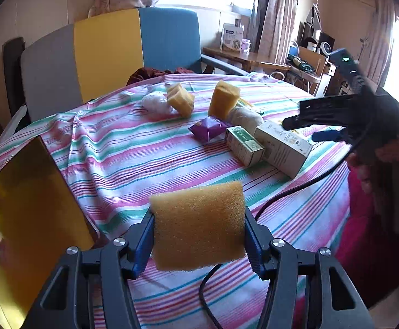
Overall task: Organize objects
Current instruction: 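Grasp a yellow sponge cake with the left gripper, then grasp the white printed box with the right gripper while the left gripper carries the sponge cake to the tray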
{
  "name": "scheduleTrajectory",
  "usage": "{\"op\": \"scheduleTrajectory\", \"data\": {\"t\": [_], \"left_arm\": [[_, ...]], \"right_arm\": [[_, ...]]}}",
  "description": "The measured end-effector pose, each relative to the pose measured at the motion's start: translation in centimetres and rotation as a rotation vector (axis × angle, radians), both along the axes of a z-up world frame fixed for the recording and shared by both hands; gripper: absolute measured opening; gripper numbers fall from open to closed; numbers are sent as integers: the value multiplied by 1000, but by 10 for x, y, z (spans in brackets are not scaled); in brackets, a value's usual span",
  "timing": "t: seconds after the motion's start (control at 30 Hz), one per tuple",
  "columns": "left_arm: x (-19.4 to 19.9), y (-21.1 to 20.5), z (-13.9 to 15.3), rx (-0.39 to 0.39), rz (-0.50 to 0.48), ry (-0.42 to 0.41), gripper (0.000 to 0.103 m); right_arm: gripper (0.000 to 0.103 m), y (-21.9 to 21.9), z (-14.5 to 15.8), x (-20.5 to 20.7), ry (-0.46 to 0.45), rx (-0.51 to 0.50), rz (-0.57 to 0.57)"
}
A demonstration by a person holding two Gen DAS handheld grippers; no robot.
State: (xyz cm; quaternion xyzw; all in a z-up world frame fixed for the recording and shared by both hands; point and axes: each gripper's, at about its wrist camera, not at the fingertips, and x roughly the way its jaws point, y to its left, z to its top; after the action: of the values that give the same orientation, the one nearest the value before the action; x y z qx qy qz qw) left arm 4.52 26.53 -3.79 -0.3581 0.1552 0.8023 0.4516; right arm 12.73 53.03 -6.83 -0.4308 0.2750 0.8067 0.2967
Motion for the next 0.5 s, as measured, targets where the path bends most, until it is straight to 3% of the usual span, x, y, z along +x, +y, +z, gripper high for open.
{"op": "scheduleTrajectory", "data": {"t": [0.13,0.17,0.2,0.5], "left_arm": [[-1,-20,5,26,16,-13,59],[-2,-24,5,31,24,-17,59],[-3,-28,6,37,35,-23,59],[-32,-77,23,107,193,-56,59]], "right_arm": [[75,-5,-17,-31,-121,16,130],[68,-7,-25,-34,-146,12,141],[53,-7,-31,-36,-173,-3,141],[52,-8,-38,-34,-207,2,121]]}}
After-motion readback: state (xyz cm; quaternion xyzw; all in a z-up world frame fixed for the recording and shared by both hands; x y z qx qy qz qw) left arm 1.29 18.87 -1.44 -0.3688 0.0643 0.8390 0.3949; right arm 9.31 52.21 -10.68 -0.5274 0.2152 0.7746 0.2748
